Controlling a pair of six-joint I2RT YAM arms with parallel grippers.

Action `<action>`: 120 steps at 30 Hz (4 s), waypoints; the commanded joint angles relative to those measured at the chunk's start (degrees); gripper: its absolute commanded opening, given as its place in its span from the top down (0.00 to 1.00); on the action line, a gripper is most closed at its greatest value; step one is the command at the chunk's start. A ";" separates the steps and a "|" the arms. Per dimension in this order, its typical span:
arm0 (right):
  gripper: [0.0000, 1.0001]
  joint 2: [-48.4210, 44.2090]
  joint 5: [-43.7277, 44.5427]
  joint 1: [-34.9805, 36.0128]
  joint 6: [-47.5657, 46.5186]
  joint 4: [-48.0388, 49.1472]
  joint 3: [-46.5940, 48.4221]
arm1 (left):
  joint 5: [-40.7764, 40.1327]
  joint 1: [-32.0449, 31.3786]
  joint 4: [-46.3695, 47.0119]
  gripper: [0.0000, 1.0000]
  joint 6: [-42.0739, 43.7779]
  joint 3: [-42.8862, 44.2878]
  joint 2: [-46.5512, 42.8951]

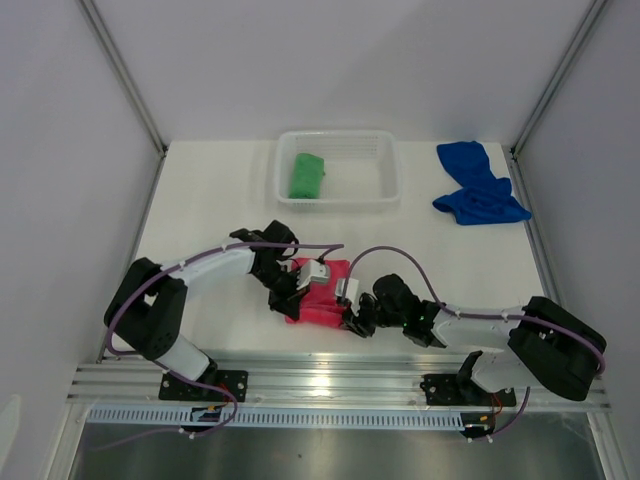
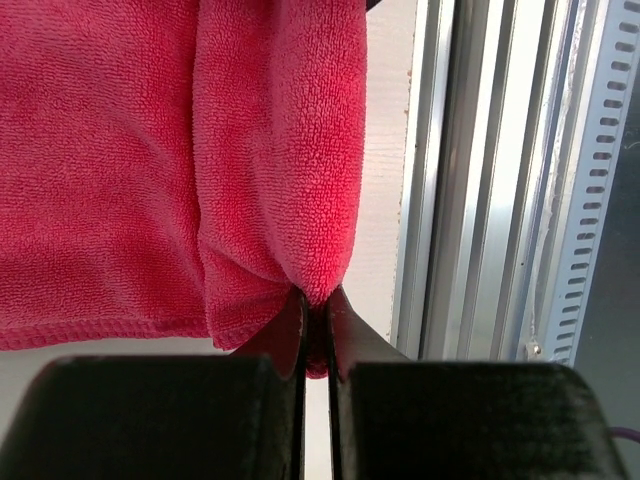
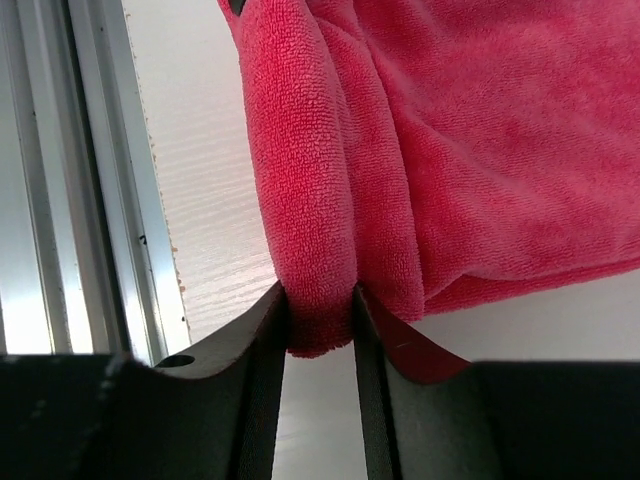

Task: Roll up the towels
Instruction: Roll the towel

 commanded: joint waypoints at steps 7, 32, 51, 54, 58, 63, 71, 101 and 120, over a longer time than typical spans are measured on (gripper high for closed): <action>0.99 -0.88 -3.07 -1.31 6.38 -0.55 2.13 | 4.53 1.42 -3.05 0.98 3.39 -0.19 -0.95; 1.00 12.47 -21.71 -14.04 21.51 -9.09 13.38 | 6.73 11.17 1.07 0.62 -7.33 2.98 6.00; 1.00 8.79 -28.82 -11.42 23.96 -10.41 11.80 | 15.34 11.09 -8.14 0.99 0.22 -0.01 -1.46; 1.00 6.85 -29.97 -10.53 27.12 -8.65 10.13 | 15.70 11.09 -9.73 0.99 0.23 -0.19 -4.19; 1.00 9.04 -27.69 -13.08 27.14 -10.40 11.09 | 12.19 11.26 -4.56 0.95 -5.64 -0.19 -2.27; 1.00 14.22 -26.37 -15.63 26.26 -11.20 13.46 | 4.72 11.61 1.77 0.91 -11.72 2.00 4.05; 1.00 18.53 -25.32 -19.32 27.66 -7.86 12.76 | -1.18 12.84 6.26 0.75 -18.23 4.91 9.52; 1.00 24.69 -24.88 -22.05 28.45 -17.96 21.64 | -21.31 -12.12 23.14 0.47 10.77 -12.41 -16.60; 0.56 13.99 -17.07 -22.40 21.43 -27.19 22.97 | -20.88 -9.67 19.63 0.52 9.81 -7.75 -1.56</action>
